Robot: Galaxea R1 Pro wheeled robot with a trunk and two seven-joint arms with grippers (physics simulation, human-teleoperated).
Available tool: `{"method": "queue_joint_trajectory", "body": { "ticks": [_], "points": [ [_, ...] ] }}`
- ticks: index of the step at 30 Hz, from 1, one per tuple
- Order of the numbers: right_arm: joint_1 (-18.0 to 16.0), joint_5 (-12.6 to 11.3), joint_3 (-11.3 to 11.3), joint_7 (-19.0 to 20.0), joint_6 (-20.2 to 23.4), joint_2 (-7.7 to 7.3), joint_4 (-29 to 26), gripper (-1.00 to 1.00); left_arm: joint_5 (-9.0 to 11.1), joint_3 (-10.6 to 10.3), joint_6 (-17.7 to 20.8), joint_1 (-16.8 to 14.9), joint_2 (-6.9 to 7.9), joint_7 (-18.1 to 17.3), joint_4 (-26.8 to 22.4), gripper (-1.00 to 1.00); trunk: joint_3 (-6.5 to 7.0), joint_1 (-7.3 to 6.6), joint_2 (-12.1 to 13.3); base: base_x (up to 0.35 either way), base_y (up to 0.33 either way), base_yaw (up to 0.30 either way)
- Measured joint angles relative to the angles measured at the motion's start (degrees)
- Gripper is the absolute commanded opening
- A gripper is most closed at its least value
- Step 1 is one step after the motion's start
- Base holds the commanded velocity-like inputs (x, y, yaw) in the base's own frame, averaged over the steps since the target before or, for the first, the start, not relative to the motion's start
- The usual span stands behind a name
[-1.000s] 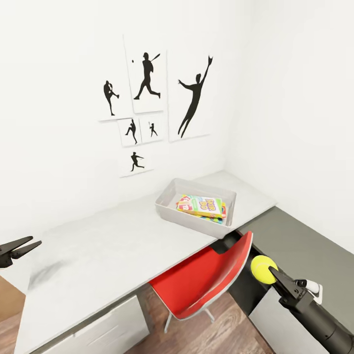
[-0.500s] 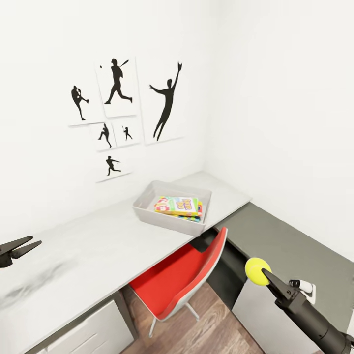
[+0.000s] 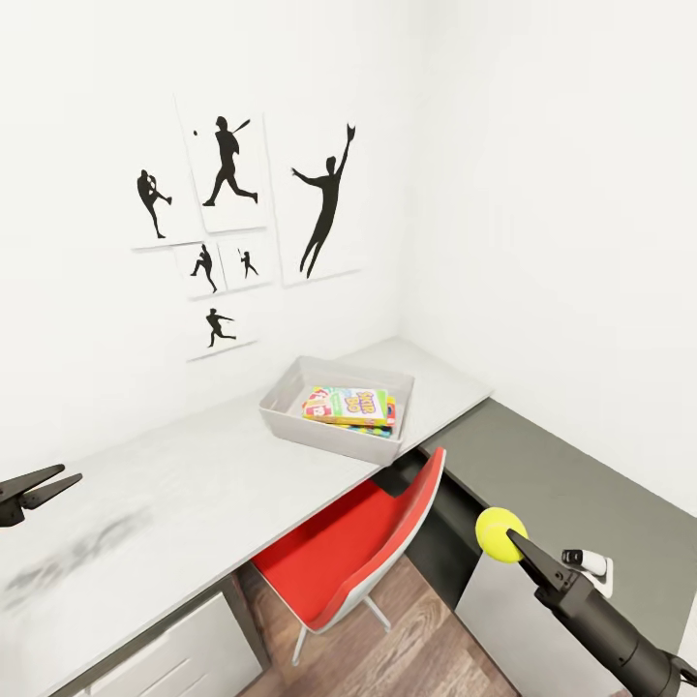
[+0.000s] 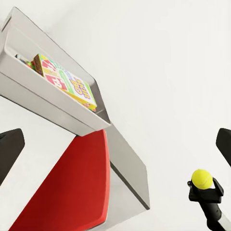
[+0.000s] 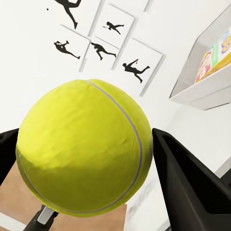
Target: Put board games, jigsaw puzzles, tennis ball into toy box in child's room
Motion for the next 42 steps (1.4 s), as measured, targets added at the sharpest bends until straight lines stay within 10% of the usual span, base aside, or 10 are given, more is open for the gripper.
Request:
{"method": "queue_joint_trajectory", "body": {
  "ticks": [42],
  "points": [
    [0.00, 0.03, 0.09, 0.24, -1.96, 0.04, -0.09, -1.00, 0.00, -0.06, -0.09, 0.00, -0.32, 0.00, -0.03, 1.00, 2.14, 0.00, 0.00, 0.011, -0.092, 0.000]
  ]
}}
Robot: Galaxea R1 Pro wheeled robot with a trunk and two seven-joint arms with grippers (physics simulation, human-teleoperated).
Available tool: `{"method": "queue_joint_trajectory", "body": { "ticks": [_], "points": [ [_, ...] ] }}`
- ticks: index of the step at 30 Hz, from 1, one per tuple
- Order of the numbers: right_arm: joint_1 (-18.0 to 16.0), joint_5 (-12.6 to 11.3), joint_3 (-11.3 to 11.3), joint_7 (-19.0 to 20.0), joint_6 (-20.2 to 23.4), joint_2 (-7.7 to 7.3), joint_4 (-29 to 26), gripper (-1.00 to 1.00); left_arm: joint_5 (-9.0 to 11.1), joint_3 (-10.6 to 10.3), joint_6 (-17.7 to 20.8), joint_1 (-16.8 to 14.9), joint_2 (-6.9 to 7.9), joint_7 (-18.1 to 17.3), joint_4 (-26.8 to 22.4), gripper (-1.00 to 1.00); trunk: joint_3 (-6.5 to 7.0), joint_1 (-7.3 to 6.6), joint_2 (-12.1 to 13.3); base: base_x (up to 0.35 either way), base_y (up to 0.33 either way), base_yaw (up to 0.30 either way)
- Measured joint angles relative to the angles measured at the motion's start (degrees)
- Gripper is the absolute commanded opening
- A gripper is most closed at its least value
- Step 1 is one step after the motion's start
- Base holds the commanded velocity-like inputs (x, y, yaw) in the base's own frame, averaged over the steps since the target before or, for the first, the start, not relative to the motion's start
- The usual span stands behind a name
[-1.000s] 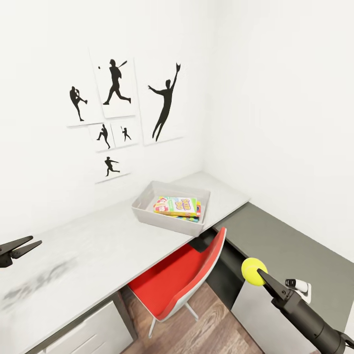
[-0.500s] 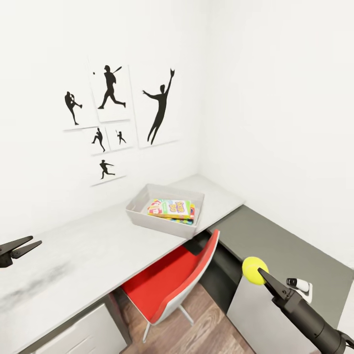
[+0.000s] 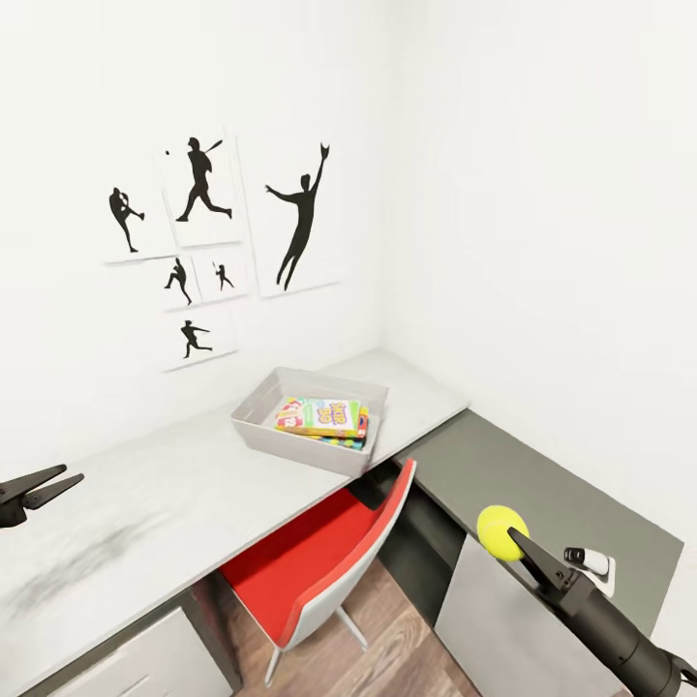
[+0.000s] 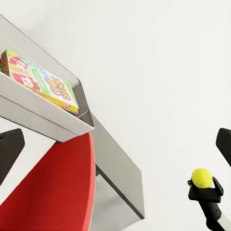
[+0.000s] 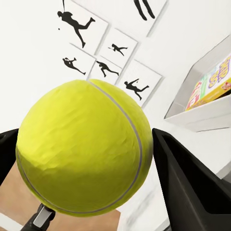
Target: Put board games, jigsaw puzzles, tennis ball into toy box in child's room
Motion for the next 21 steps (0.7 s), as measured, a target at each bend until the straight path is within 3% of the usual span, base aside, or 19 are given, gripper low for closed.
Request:
{"method": "queue_joint_trajectory", "body": {
  "ticks": [5, 21],
  "points": [
    [0.00, 0.00, 0.00, -0.04, 0.00, 0.03, 0.00, -1.00, 0.00, 0.00, 0.00, 0.00, -0.11, 0.00, 0.00, 1.00, 0.02, -0.02, -0.01, 0.165, -0.047, 0.000],
    [0.00, 0.01, 1.19, -0.26, -0.04, -0.05, 0.00, -1.00, 0.00, 0.00, -0.09, 0.00, -0.24, 0.00, 0.01, 1.00, 0.02, -0.02, 0.00, 0.288, -0.055, 0.000]
  ]
}}
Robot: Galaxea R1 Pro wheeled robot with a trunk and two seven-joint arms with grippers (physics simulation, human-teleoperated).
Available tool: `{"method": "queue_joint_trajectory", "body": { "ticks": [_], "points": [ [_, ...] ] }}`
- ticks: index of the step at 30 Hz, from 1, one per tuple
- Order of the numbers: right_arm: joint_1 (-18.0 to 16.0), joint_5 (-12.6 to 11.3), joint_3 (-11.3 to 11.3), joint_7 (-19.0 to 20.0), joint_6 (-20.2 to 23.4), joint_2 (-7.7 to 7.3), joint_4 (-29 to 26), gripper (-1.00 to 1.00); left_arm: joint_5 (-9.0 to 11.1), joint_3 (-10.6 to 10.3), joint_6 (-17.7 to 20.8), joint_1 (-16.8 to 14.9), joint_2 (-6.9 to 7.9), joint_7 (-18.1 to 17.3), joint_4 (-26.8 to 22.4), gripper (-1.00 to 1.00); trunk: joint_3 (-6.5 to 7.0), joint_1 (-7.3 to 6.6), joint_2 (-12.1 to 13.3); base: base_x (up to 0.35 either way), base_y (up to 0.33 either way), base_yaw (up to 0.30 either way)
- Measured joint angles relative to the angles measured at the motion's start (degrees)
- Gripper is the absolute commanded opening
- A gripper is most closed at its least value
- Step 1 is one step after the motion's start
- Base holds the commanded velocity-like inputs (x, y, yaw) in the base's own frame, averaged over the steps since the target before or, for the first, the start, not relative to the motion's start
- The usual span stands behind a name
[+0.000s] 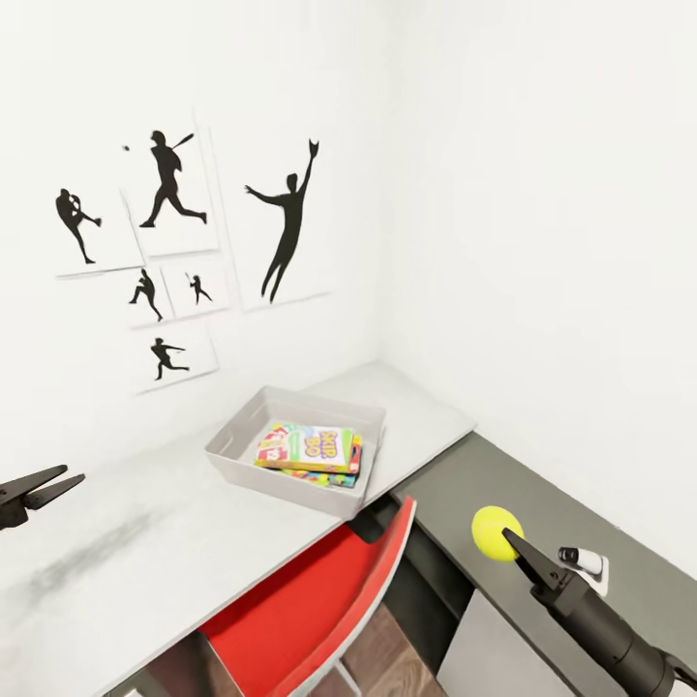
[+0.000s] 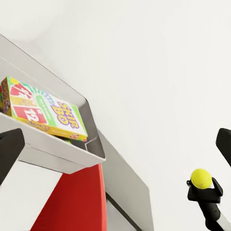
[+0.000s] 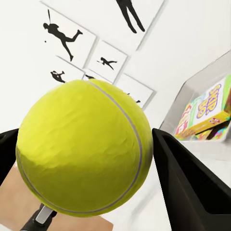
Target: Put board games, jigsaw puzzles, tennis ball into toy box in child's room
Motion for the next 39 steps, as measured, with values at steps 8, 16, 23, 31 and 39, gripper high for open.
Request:
{"method": "queue_joint_trajectory", "body": {
  "ticks": [8, 16, 23, 31, 39],
  "points": [
    [0.00, -0.01, 0.04, 0.00, -0.04, 0.00, 0.01, -1.00, 0.00, 0.00, 0.00, 0.00, 0.03, 0.00, -0.01, 1.00, 0.00, 0.02, 0.01, 0.115, -0.077, 0.000],
    [0.00, -0.01, 0.05, -0.08, -0.05, 0.00, 0.01, -1.00, -0.01, 0.00, 0.00, 0.00, 0.03, 0.00, -0.01, 1.00, 0.00, 0.00, 0.00, 0.153, -0.005, 0.000],
    [0.00, -0.01, 0.13, -0.12, -0.05, 0.00, 0.05, -1.00, -0.01, 0.00, 0.00, 0.00, 0.03, 0.00, -0.01, 1.00, 0.00, 0.02, 0.01, 0.058, 0.000, 0.000],
    [0.00, -0.01, 0.12, -0.11, -0.10, 0.07, 0.09, -1.00, -0.01, 0.00, 0.00, 0.00, 0.03, 0.00, -0.01, 1.00, 0.00, 0.03, 0.01, 0.003, 0.000, 0.000],
    [0.00, 0.37, 2.48, -0.33, -0.30, 0.12, 0.10, -1.00, -0.01, 0.00, 0.01, -0.01, 0.01, 0.00, -0.01, 1.00, 0.00, 0.03, 0.01, 0.000, 0.000, 0.000]
  ]
}}
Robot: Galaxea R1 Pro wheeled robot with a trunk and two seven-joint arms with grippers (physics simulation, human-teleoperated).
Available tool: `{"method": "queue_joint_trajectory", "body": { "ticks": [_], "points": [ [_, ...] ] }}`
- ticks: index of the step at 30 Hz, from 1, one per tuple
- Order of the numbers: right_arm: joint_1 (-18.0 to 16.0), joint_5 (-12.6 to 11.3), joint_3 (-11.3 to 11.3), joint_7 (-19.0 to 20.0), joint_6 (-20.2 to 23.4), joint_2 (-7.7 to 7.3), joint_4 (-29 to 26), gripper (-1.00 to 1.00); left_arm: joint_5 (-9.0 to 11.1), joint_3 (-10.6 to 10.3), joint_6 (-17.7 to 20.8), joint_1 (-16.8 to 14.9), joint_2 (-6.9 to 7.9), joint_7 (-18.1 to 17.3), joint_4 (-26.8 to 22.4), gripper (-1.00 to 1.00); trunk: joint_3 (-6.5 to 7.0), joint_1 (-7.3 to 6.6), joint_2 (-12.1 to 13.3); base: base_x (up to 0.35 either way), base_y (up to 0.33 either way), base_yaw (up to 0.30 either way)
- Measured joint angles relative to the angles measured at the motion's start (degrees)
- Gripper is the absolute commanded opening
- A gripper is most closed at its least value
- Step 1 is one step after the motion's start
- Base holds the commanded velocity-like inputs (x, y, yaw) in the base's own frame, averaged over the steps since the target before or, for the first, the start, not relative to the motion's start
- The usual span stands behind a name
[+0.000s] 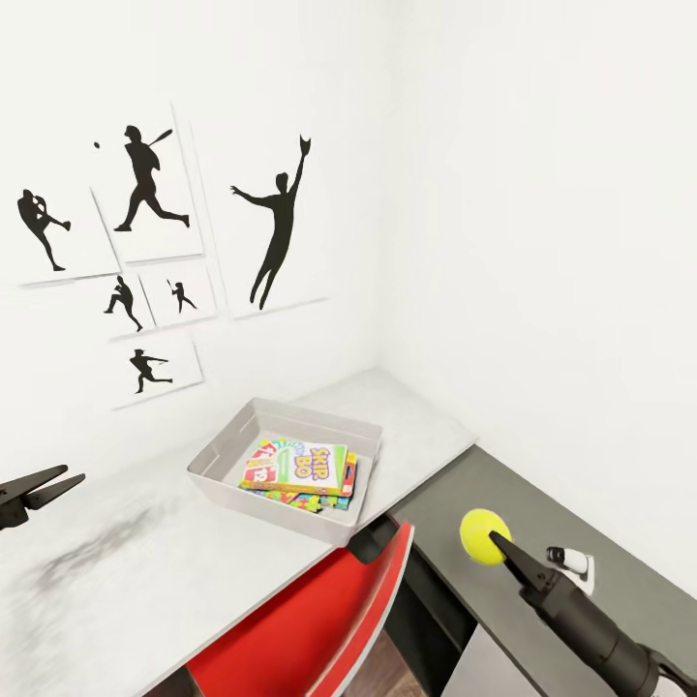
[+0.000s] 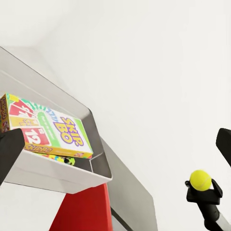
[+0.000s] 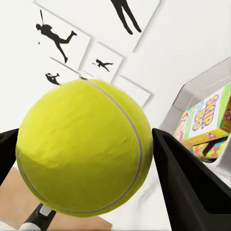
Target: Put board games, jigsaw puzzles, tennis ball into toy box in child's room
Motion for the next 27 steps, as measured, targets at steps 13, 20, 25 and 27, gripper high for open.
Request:
{"method": "queue_joint_trajectory", "body": {
  "ticks": [13, 20, 25, 27],
  "points": [
    [-14.32, 0.92, 2.97, -18.58, 10.03, -0.31, 0.01, -1.00, -0.01, -0.15, -0.01, 0.00, -0.21, 0.00, -0.34, 1.00, 0.03, 0.01, 0.02, 0.000, 0.000, 0.000],
    [-31.00, -0.10, 9.34, -39.05, 17.23, 1.88, 2.45, -1.00, -0.01, -0.18, -0.01, -0.01, -0.25, 0.00, -0.34, 1.00, 0.03, 0.01, 0.03, 0.000, 0.000, 0.000],
    [-42.78, 0.65, 15.49, -54.84, 17.87, 6.00, 15.13, -1.00, -0.01, -0.18, -0.01, 0.00, -0.23, 0.00, -0.37, 1.00, 0.02, 0.00, 0.02, 0.000, 0.000, 0.000],
    [-48.18, 1.48, 16.57, -60.98, 17.66, 8.29, 24.00, -1.00, -0.02, -0.18, -0.01, 0.00, -0.24, 0.00, -0.36, 1.00, 0.03, 0.01, 0.03, 0.000, 0.000, 0.000]
  ]
}}
